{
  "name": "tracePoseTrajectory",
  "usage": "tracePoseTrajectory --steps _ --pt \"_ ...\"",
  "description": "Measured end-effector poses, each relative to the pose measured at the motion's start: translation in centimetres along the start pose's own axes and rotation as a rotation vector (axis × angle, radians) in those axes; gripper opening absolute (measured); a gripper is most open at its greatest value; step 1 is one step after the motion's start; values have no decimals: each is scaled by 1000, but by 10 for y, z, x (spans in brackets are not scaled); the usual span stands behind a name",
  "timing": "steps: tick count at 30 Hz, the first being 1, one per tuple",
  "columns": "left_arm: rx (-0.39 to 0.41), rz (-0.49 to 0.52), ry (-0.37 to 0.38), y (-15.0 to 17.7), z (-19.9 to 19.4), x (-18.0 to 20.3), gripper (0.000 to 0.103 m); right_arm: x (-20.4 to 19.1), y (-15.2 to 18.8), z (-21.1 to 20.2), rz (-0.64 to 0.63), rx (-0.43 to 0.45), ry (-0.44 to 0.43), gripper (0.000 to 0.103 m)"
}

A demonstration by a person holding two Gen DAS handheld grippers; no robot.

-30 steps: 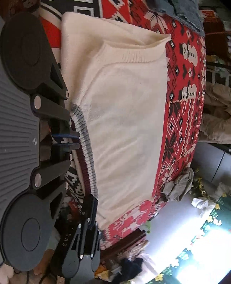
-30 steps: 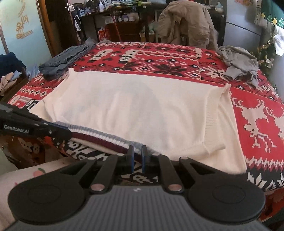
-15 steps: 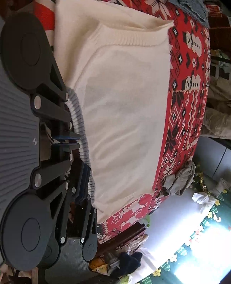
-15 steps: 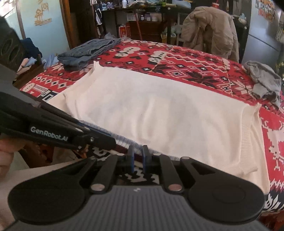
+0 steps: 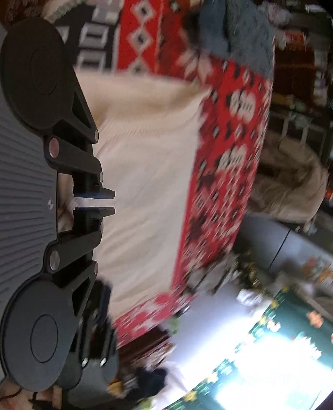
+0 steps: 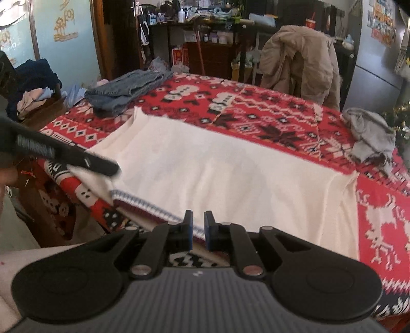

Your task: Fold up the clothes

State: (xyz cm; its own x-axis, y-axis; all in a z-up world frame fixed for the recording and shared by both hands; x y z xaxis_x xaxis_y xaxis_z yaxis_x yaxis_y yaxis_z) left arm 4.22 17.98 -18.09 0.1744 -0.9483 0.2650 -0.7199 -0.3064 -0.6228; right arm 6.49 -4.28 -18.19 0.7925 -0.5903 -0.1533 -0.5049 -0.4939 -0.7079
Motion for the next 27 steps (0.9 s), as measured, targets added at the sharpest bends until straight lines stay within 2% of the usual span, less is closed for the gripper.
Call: tracePoseTrajectory --steps 3,6,9,11,15,19,27 --pt "6 -67 -40 -18 12 -33 4 10 -4 -2 14 1 29 10" --pt "-23 -156 -77 -33 34 -67 4 19 -4 -6 36 3 56 10" --pt "-44 -229 -75 -48 53 -88 4 27 0 -12 57 -2 82 10" --pt "-48 -251 -76 -58 60 -95 4 32 5 -16 76 -10 99 10" --pt "-63 -239 -134 -67 73 -102 4 43 11 -23 117 -21 128 10" --pt "-72 -225 -123 -57 63 -104 4 51 14 -29 150 -24 149 10" --pt "-80 -203 -131 -12 27 -98 2 53 15 -30 162 -19 144 10"
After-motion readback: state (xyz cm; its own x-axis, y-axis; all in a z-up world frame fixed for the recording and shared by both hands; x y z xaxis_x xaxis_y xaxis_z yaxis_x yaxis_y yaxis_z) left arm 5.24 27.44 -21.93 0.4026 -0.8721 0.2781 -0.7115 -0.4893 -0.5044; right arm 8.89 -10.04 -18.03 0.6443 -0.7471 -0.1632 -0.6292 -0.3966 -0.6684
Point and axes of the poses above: each gripper's, at about its wrist camera, not at the fingertips, and z roughly the way its jaws point, x to its right, y to its underside, the point moved 5 cm from there along z, roughly the way its jaws point, and after that the axes turned 12 degrees about -y, right-handed, at the moved point
